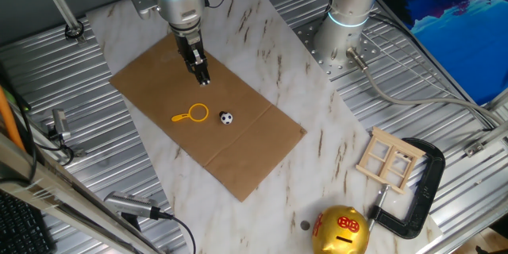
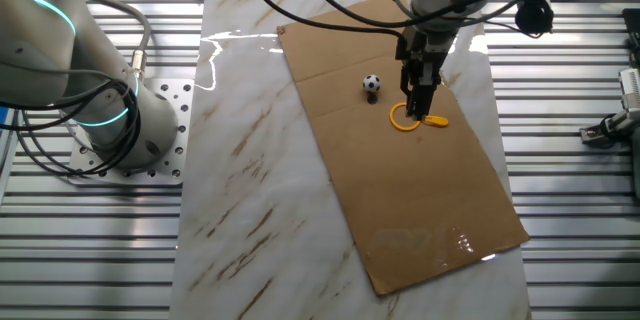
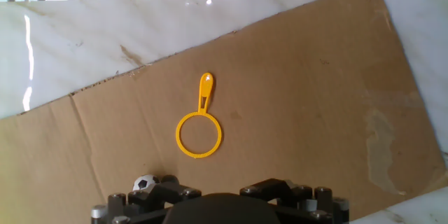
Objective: Attach the bubble ring to the ball
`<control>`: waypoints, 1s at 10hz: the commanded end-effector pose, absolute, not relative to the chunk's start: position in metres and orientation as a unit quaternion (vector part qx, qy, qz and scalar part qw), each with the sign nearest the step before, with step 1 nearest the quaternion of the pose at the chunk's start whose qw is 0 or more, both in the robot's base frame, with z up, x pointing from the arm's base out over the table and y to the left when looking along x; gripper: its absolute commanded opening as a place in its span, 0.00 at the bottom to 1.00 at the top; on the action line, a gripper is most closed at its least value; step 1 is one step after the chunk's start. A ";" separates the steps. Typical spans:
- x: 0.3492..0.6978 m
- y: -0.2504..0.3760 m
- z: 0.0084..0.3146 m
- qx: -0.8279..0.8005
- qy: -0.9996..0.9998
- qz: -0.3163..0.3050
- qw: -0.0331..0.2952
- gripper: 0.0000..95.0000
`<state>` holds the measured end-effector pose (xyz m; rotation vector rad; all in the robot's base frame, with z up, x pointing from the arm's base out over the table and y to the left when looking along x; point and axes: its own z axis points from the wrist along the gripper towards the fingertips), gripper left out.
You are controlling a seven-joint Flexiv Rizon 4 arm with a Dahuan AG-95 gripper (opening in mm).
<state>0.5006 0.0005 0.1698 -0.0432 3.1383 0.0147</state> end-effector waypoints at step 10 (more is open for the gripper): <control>0.500 0.000 0.170 -0.157 0.987 0.043 0.015 0.00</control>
